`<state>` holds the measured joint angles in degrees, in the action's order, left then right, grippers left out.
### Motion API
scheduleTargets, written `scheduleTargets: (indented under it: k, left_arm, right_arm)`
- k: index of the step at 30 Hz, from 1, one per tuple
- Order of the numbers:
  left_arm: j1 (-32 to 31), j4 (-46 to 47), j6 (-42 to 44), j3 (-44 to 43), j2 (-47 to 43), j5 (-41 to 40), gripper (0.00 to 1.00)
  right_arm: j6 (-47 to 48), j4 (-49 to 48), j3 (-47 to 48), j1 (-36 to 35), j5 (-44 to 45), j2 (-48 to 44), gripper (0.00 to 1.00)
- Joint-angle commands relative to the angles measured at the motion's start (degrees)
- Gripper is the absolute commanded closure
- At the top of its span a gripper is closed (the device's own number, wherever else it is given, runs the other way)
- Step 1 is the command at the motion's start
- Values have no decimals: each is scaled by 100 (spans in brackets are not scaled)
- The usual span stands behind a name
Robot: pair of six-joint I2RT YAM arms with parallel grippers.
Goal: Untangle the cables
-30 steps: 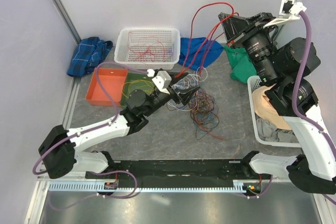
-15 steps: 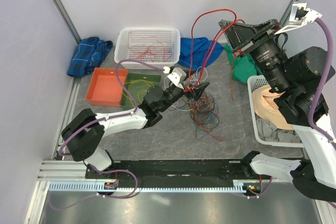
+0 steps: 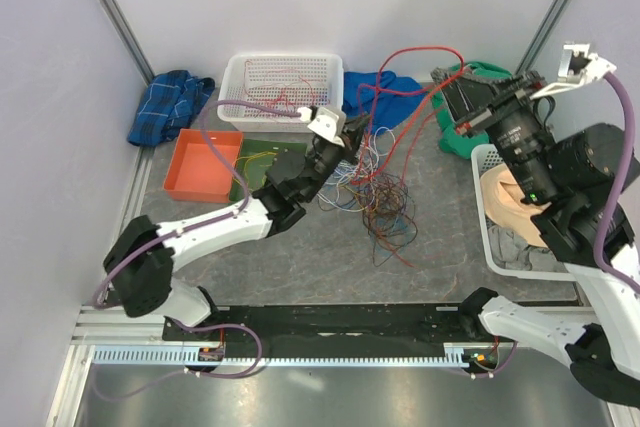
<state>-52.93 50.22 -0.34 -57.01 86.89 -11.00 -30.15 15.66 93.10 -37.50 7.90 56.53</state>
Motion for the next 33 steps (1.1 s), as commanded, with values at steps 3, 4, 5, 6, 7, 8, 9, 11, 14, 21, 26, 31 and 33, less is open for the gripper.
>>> scheduleTargets:
  k: [3,4,5,6,7,8,9,11,14,21,26,31,33]
  left_arm:
    - [396,-1461,219,-1055,-1261,-1150,98]
    - [449,-1566,140,-1162,-1323,-1115,98]
    - [485,-1776,113,-1293,-1376,-1106,98]
    - [529,-1883,104,-1591,-1420,-1079,98]
    - [538,-1988,87,-1768,-1403,-1044,98]
    - [538,-2207,78,-1943,-1394,-974,98]
    - [546,-2305,78,-2302,-1333,-922,98]
    - [538,-2533,-124,-2655,-1254,-781,98]
    - [538,-2701,-440,-3332,-1078,-466,98]
    - [511,-3876,-1923,-5107,-472,756,98]
    - [433,-4757,-2883,-6231,37,1731,98]
    - [318,-5311,-3271,-6779,302,2199,98]
    - [300,-5347,-3288,-6797,311,2226,98]
  right_arm:
    - [282,69,-915,5,835,-897,100]
    - [290,104,-1056,5,905,-1072,100]
    - [291,121,-1292,5,924,-1152,100]
    - [282,130,-1399,5,959,-1214,100]
    - [282,182,-1513,5,1037,-1328,100]
    - [282,192,-1705,5,1047,-1364,100]
    - [256,200,-1803,-3,1055,-1416,100]
    - [238,192,-2066,5,968,-1478,100]
    - [168,131,-2409,6,722,-1487,100]
    - [141,-598,-3025,5,63,-1259,100]
    - [510,-1055,-3184,5,-289,-934,100]
    - [695,-1478,-3333,5,-562,-539,100]
    - [695,-1696,-3421,5,-570,-468,100]
